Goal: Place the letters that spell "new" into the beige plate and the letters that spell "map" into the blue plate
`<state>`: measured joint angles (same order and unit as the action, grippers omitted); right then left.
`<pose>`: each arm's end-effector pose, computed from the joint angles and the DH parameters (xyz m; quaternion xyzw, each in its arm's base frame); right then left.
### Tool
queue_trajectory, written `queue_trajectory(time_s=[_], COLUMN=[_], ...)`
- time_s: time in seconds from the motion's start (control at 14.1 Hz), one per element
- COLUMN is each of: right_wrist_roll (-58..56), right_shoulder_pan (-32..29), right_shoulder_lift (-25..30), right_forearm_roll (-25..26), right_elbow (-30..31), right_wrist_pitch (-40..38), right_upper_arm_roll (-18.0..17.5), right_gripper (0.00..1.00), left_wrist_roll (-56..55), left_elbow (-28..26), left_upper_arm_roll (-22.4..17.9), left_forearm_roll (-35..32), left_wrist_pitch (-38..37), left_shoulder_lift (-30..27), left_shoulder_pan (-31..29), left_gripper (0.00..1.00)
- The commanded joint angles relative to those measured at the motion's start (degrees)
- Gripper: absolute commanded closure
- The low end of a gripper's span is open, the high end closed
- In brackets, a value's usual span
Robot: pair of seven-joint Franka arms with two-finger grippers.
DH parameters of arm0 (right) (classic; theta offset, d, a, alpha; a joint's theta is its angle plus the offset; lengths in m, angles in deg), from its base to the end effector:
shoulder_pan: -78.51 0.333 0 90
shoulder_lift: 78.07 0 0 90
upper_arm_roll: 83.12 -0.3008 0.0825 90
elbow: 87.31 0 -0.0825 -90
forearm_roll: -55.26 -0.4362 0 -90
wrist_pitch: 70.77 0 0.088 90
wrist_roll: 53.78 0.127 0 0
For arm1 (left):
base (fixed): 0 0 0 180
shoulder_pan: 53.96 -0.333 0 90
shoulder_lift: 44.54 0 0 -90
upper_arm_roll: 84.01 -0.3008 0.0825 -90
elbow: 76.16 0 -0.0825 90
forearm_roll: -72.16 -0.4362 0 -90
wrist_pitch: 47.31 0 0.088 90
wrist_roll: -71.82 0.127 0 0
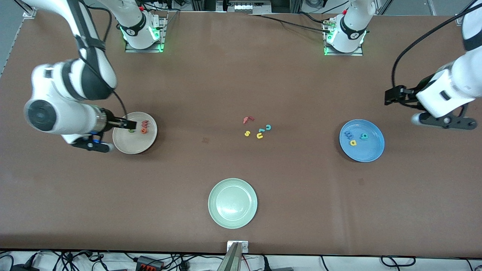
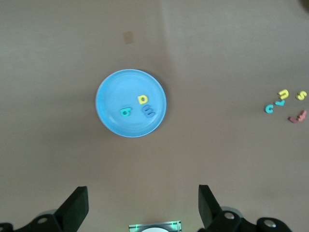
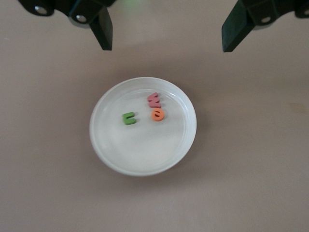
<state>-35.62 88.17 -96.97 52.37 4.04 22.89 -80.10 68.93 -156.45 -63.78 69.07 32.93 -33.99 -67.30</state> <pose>0.6559 0.0850 0.3708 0.9839 -0.1043 -0.1441 0.0153 0.6325 -0.0511 0.5550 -0.9957 0.0325 0.0869 0.0025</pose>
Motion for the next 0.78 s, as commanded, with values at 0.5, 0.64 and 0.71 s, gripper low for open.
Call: queue_trajectory(time_s=[0.5,0.64,0.71], right_wrist_roll=[-12.59,-18.66,-20.52], right_shoulder_pan=[-5.34,-8.86,-10.18], right_shoulder_lift=[3.51,5.09,6.14], right_forearm_roll=[-0.18,-0.27,-0.36], right_elbow=[-12.68,-12.95,-12.86], right_wrist_pitch=[-4.11,-3.84,-3.75], right_upper_arm_roll=[4.8,4.71,4.71], right_gripper=[0.0,0.0,0.0], left_wrist_roll=[4.36,5.18,5.09], left_elbow=[-19.82,-19.03,-18.94], left_upper_arm_roll=[-18.82,-18.82,-18.74], left_forearm_roll=[3.09,4.74,4.67], left_wrist_pitch=[17.5,16.26,16.26], left_shoulder_lift=[-12.22,-12.05,-12.05], left_shoulder_pan=[16.07,15.63,15.54], left_gripper=[0.0,0.0,0.0])
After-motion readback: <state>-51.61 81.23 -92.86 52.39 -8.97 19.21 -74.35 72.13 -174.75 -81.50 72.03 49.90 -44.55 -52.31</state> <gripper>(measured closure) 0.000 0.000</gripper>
